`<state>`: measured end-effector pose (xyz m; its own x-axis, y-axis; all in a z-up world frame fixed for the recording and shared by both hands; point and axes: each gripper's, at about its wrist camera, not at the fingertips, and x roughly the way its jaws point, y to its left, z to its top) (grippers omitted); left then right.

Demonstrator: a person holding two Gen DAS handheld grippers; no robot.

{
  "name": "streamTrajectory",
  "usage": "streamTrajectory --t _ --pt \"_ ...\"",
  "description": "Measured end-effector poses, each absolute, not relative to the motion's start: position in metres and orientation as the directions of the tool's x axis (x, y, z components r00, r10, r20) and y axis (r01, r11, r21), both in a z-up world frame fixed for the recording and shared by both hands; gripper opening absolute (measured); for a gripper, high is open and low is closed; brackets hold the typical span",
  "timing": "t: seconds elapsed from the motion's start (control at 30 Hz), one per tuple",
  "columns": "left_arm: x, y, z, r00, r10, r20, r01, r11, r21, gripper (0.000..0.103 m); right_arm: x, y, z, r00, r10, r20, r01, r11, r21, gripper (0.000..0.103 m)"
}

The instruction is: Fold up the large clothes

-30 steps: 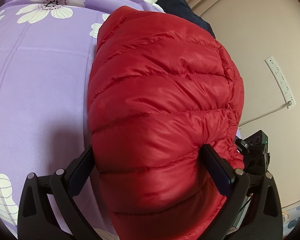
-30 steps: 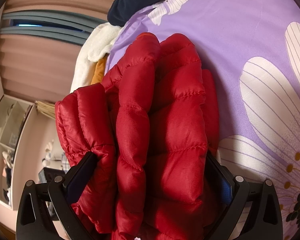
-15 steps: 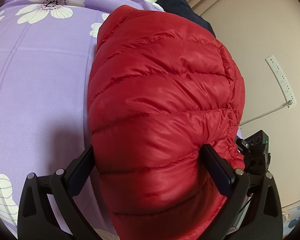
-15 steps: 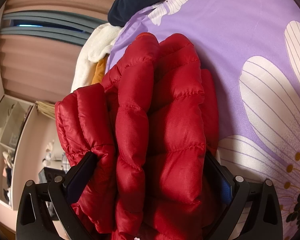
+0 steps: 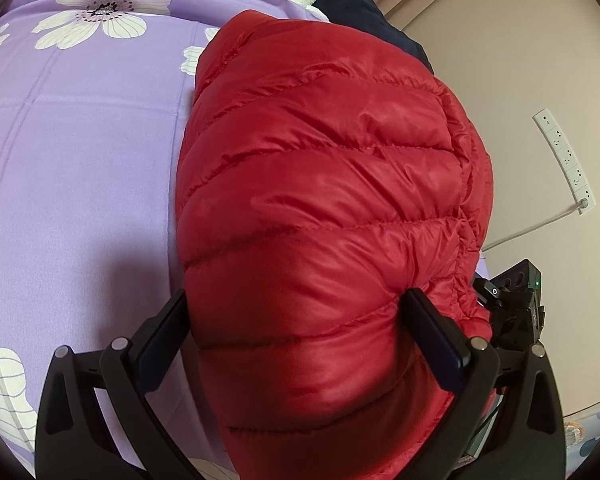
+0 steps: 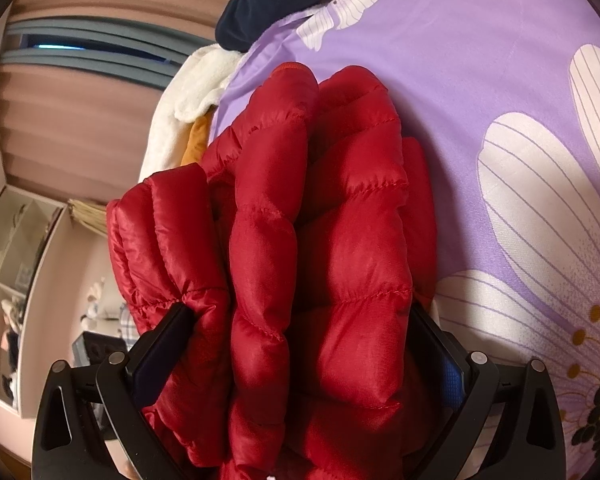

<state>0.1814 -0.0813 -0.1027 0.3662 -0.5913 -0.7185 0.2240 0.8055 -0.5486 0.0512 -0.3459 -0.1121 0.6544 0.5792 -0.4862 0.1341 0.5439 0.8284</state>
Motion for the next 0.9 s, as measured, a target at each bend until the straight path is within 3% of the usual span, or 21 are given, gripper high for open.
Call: streamTrajectory --t 0.9 --pt "0.1815 -0.0798 -0.1051 0.37 -0.582 -0.724 0.227 0.813 -0.537 0.103 0.0506 -0.3443 -0.1112 0.654 0.575 -0.492 0.132 0.554 0.822 0.102"
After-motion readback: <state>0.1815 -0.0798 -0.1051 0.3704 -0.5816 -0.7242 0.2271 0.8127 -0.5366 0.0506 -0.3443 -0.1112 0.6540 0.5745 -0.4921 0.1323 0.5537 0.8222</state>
